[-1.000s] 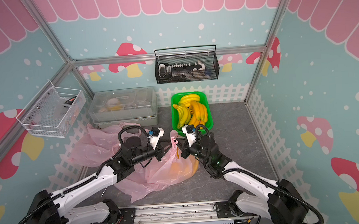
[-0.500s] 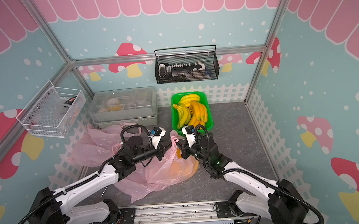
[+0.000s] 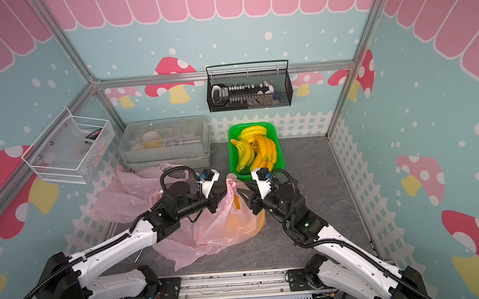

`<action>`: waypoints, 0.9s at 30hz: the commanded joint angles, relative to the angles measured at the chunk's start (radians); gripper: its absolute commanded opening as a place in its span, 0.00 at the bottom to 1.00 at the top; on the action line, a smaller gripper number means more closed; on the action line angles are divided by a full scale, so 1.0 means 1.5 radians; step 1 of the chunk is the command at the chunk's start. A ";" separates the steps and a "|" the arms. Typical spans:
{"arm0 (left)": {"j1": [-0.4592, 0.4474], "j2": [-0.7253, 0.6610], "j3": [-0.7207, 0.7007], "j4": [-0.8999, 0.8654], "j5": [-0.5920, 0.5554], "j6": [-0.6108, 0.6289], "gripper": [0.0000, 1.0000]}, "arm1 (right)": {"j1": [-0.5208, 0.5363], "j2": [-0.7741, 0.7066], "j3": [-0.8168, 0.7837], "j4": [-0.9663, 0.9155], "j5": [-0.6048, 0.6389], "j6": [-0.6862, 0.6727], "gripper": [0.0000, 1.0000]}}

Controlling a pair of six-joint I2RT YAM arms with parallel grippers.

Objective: Place the banana into a plastic bag & tie a knot
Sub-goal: Tie the plastic bag at the center of the board.

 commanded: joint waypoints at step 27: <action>0.054 -0.082 -0.054 0.006 -0.059 -0.056 0.00 | 0.016 0.020 0.057 -0.143 0.165 -0.035 0.00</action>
